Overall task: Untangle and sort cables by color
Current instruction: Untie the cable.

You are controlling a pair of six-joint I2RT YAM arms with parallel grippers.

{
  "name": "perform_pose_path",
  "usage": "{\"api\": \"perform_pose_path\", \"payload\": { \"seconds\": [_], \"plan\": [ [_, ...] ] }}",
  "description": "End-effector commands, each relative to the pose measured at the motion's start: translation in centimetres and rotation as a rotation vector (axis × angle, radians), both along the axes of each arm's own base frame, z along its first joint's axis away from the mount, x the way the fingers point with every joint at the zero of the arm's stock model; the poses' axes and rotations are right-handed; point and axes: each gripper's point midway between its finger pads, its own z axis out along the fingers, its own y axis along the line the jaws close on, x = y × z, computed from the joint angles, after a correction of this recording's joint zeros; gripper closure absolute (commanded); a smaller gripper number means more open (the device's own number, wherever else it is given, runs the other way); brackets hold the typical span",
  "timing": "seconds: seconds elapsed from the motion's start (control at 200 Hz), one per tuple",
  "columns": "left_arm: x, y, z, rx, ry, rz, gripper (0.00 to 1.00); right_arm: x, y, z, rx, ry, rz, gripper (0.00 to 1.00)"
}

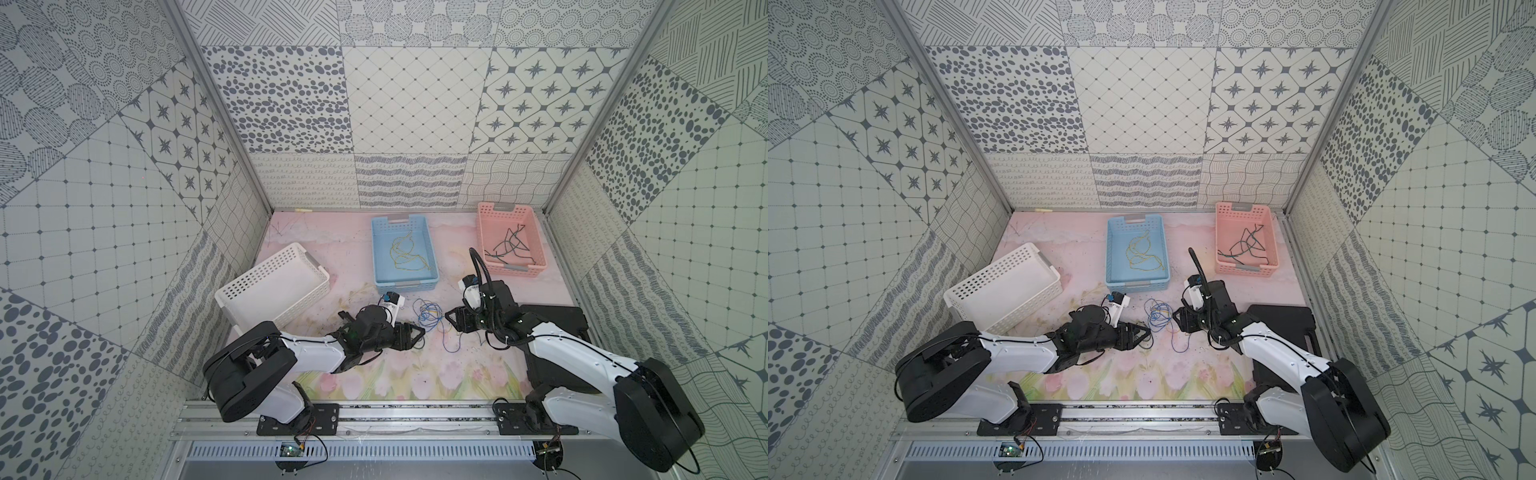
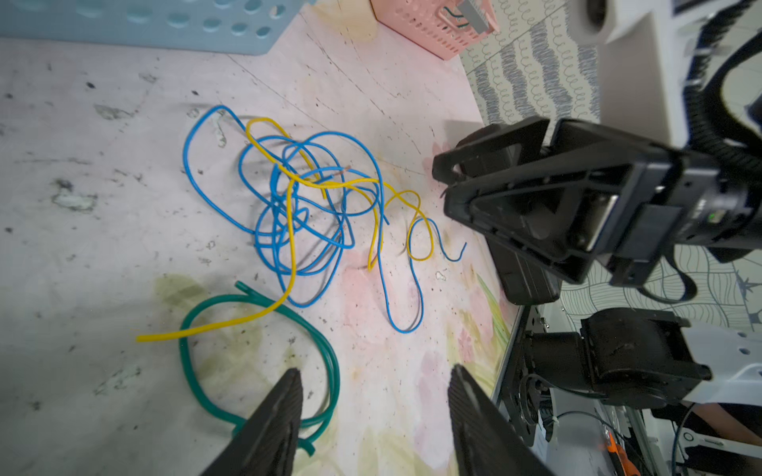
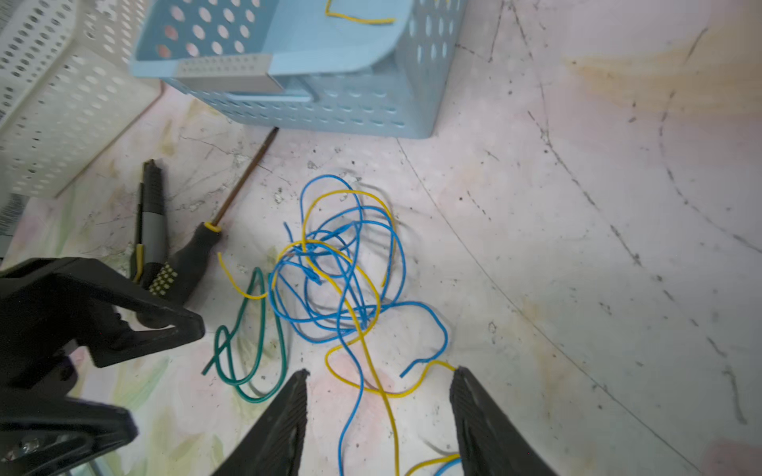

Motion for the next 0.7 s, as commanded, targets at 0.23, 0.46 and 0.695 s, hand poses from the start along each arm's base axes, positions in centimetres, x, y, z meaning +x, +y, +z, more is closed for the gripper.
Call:
{"api": "perform_pose_path", "payload": {
  "seconds": [0.23,0.46,0.695],
  "plan": [
    [1.7,0.0,3.3,-0.141,-0.063,0.063,0.42,0.2,1.6,-1.9,-0.073,0.064,0.080,0.78],
    [1.6,0.9,3.8,-0.128,-0.084,0.080,0.43,-0.1,2.2,0.9,-0.037,-0.030,0.118,1.00],
    [1.2,2.2,5.3,-0.130,-0.121,0.097,0.42,-1.7,2.9,11.8,0.175,-0.323,0.172,1.00]
  ]
}}
